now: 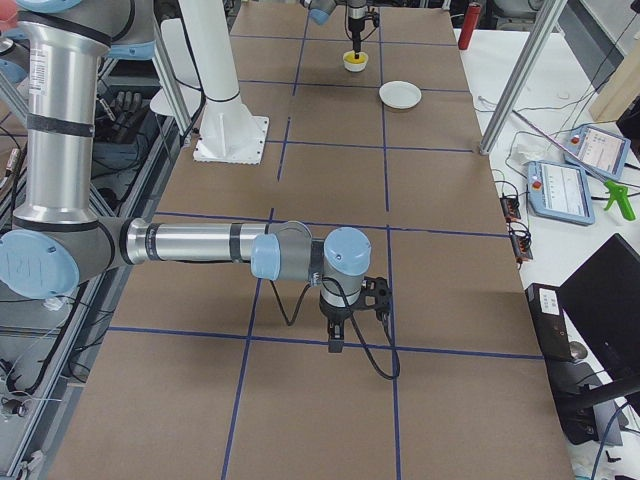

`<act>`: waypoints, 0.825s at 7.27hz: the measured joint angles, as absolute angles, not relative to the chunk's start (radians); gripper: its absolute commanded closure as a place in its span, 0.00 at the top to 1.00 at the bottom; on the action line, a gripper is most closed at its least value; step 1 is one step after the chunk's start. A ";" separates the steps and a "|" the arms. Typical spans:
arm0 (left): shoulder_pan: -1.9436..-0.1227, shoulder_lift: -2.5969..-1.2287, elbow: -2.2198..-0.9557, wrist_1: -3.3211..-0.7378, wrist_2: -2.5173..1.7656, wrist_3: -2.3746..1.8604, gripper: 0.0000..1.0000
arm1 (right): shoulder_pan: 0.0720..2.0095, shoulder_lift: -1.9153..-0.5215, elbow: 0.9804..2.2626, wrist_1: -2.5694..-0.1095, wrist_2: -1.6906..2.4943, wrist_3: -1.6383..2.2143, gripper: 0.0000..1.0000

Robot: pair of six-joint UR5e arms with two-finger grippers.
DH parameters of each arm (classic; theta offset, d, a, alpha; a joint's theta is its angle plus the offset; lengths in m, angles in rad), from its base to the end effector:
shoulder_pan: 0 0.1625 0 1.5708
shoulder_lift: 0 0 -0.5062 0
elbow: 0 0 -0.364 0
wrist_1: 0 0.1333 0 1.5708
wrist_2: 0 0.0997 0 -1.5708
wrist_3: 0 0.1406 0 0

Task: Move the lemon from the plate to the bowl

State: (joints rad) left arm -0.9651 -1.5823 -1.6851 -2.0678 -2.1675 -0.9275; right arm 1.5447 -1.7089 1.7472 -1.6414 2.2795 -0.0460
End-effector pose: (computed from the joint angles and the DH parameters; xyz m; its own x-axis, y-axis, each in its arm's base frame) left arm 0.2490 -0.4549 0.6593 0.6660 -0.0901 -0.7405 0.1174 0.9930 -0.0153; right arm 0.0316 -0.3912 0.7599 0.7575 -0.0447 0.6513 0.0610 0.9981 -0.0024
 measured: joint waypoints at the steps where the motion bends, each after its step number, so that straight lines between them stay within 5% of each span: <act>1: -0.970 -1.583 -1.689 -2.064 -2.168 -0.898 1.00 | 1.545 -1.709 1.747 -1.641 2.279 -0.046 1.00; 6: -1.279 -1.578 -1.693 -1.794 -2.223 -0.284 1.00 | 1.545 -1.709 1.747 -1.641 2.279 -0.046 1.00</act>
State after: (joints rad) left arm -1.2788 -1.5780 -1.6934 -1.7939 -2.2227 -0.2844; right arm 1.5448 -1.7089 1.7472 -1.6414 2.2795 -0.0460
